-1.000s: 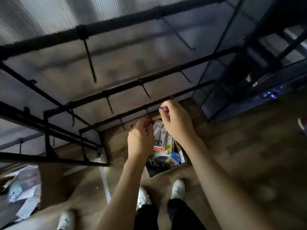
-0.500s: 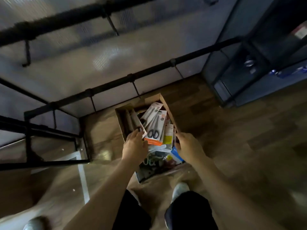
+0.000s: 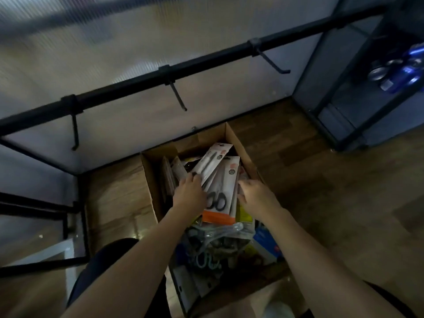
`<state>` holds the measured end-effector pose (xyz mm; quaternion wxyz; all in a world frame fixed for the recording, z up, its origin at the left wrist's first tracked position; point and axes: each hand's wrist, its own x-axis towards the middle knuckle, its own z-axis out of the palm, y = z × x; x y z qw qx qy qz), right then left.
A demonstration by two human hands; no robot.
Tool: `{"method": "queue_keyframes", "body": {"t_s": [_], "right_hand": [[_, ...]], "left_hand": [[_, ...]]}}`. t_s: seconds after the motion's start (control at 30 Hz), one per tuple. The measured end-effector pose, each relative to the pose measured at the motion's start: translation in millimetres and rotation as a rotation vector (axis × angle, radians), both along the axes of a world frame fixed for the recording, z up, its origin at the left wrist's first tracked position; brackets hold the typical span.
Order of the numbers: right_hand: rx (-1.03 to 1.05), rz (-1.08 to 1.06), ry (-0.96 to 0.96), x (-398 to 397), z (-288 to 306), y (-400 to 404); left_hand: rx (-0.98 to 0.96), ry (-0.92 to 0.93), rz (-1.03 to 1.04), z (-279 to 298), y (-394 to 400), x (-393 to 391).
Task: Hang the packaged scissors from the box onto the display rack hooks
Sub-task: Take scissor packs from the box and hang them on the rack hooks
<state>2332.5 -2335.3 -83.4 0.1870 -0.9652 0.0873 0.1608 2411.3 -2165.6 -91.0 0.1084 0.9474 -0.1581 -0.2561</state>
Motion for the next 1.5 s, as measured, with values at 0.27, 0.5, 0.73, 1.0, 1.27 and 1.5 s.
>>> {"method": "queue_keyframes", "body": {"t_s": [0.27,0.5,0.73,1.0,1.27,1.5], "right_hand": [[-0.025,-0.014,0.003,0,-20,0],[-0.05,-0.026,0.047,5,-32,7],[-0.02,-0.152,0.024,25,-38,17],[0.1,-0.481,0.063,49,-56,34],[0.227,-0.7,0.188,62,-59,41],[0.25,-0.617,0.328,71,-58,38]], "left_hand": [[-0.029,0.129,0.225,-42,3,25],[-0.032,0.112,0.276,-48,2,35],[0.021,0.187,0.21,-26,14,45],[0.038,0.09,0.278,-22,21,40],[-0.002,0.048,0.416,-30,26,45],[-0.093,0.105,0.458,-28,19,43]]}}
